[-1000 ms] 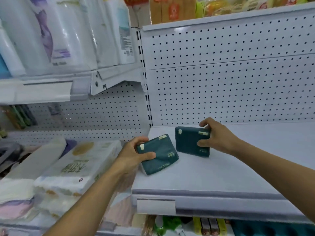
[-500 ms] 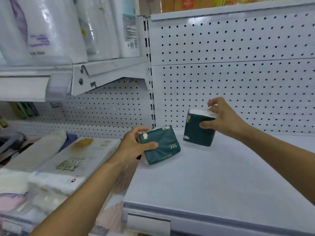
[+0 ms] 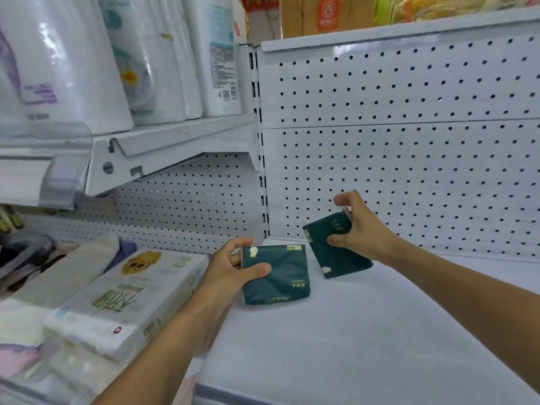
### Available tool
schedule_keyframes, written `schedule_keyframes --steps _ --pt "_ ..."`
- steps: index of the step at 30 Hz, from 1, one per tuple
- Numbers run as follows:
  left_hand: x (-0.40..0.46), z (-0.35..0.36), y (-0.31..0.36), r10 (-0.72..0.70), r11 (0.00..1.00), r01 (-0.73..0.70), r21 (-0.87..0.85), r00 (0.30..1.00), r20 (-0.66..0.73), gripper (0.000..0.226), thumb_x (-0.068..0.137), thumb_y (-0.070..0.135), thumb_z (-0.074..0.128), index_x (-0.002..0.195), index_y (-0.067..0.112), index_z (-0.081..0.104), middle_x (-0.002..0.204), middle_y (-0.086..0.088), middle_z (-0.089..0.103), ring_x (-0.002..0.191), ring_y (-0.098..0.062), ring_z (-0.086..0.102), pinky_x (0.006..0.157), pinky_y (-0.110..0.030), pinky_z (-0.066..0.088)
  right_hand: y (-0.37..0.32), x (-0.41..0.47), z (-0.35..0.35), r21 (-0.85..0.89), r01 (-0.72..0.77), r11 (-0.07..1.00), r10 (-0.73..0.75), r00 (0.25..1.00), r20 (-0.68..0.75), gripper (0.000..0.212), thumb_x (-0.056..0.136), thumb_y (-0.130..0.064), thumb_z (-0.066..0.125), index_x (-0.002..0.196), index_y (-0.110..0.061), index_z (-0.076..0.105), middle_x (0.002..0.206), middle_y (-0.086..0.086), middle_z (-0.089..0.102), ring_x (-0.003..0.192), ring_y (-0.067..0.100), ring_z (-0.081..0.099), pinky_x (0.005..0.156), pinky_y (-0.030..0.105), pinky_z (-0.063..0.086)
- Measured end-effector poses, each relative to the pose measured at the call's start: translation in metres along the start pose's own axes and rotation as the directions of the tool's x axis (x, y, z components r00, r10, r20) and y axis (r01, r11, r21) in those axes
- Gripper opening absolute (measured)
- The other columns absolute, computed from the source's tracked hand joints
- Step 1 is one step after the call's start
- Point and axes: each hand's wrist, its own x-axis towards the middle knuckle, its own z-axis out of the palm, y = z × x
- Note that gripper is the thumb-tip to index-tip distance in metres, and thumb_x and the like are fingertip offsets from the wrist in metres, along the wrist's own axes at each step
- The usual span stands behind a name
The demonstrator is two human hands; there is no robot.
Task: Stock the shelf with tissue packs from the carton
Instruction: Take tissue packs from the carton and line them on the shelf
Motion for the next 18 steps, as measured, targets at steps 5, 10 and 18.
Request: schedule_keyframes --steps 5,10,18 --pt "0.005 -0.002 -0.001 -0.026 0.996 0.026 -0.082 1.000 -0.003 0.078 0.050 0.015 0.096 0.120 0.021 0.061 0.107 -0.012 0.074 0.100 -0.037 0.070 0.089 -0.057 0.055 -0.011 0.015 0.005 -0.003 -0.014 1.000 0.014 0.987 0.161 0.070 0.075 -0.010 0.081 0.129 -0.034 0.042 0.125 0.002 0.051 0.097 0.022 0.063 0.073 0.037 0.061" --pt "0.006 -0.009 0.000 0.014 1.000 -0.014 -0.014 1.000 -0.017 0.053 0.075 0.000 0.081 0.120 0.020 0.060 0.097 -0.002 0.076 0.081 -0.017 0.074 0.064 -0.027 0.059 -0.003 0.022 0.005 -0.327 0.004 0.945 0.118 0.929 0.351 0.100 0.076 -0.011 0.079 0.148 -0.049 0.022 0.132 -0.003 0.049 0.106 0.019 0.058 0.087 0.032 0.053" --pt "0.015 -0.012 0.005 0.026 0.999 -0.026 0.031 1.000 -0.006 0.050 0.077 0.003 0.081 0.119 0.022 0.061 0.106 -0.002 0.072 0.090 -0.016 0.071 0.065 -0.024 0.058 0.026 0.053 0.022 -0.503 0.165 0.848 -0.137 0.986 0.092 0.052 0.081 -0.013 0.073 0.124 -0.023 0.046 0.119 0.002 0.054 0.100 0.020 0.056 0.082 0.035 0.053"
